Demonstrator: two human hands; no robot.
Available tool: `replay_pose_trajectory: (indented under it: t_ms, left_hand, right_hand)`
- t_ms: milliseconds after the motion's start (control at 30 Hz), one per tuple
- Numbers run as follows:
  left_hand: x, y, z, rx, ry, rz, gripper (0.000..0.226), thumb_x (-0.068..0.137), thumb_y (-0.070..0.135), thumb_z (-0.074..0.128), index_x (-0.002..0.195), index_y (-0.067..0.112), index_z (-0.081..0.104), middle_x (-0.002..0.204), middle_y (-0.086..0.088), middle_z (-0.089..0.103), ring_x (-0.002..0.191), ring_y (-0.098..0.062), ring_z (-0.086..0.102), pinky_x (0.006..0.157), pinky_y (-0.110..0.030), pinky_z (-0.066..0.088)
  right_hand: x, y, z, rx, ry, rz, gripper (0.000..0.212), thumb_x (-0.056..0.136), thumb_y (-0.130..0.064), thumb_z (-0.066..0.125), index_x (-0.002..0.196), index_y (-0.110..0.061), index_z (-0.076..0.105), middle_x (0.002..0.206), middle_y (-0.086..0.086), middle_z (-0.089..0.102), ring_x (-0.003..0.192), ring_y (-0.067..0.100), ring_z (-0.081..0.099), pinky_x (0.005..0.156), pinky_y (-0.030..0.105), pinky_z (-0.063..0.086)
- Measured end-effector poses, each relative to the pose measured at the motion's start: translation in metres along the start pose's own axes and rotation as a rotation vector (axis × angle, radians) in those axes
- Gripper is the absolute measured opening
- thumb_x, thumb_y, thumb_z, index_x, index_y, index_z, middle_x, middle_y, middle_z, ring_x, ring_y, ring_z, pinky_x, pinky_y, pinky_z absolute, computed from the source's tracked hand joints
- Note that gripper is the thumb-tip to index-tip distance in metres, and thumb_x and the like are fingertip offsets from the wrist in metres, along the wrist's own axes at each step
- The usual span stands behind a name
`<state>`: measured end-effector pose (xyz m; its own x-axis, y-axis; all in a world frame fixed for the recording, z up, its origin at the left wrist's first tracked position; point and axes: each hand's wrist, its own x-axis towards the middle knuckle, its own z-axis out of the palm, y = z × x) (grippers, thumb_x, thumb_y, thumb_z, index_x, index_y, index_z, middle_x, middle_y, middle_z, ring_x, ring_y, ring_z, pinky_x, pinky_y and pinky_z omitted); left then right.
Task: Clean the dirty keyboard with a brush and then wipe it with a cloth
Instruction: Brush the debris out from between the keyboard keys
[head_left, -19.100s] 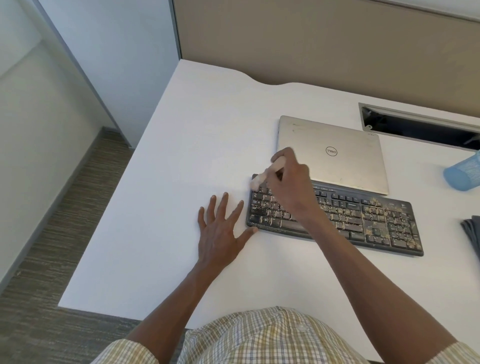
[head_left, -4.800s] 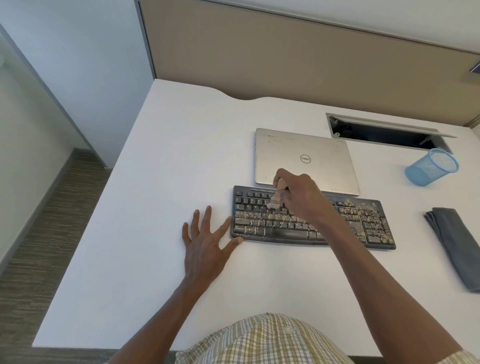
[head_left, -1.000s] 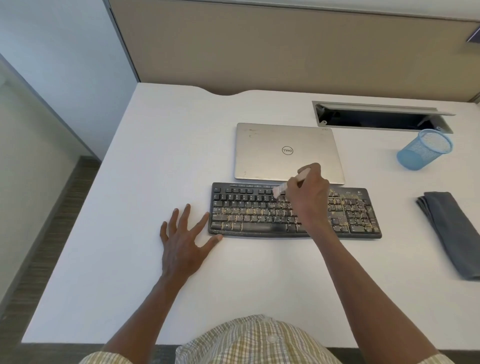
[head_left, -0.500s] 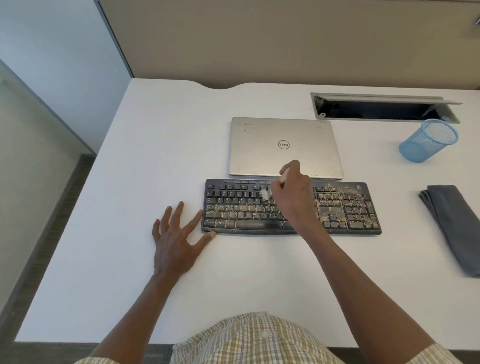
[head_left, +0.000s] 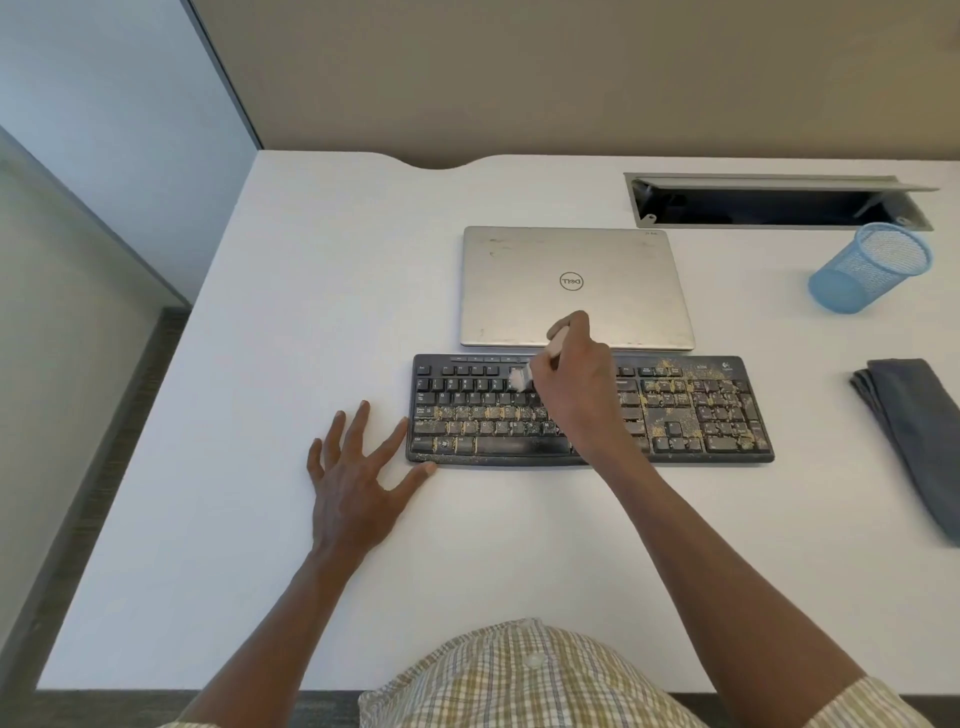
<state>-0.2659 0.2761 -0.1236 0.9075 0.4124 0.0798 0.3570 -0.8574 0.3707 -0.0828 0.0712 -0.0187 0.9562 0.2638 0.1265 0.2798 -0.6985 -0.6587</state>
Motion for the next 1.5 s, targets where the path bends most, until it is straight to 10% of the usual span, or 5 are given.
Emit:
replay_pose_trajectory:
  t_ms: [1500]
  left_hand:
    - [0.000, 0.000, -0.001, 0.005, -0.012, -0.003, 0.074, 0.084, 0.085, 0.036, 0.145, 0.044, 0.051, 0.166, -0.007, 0.027, 0.155, -0.031, 0.015, 0.122, -0.056, 0.014]
  right_hand:
    - [0.001, 0.028, -0.018, -0.022, 0.093, -0.009, 0.017, 0.093, -0.009, 0.052, 0.106, -0.009, 0.041, 0.065, 0.003, 0.054, 0.047, 0.018, 0.052, 0.041, 0.032, 0.039]
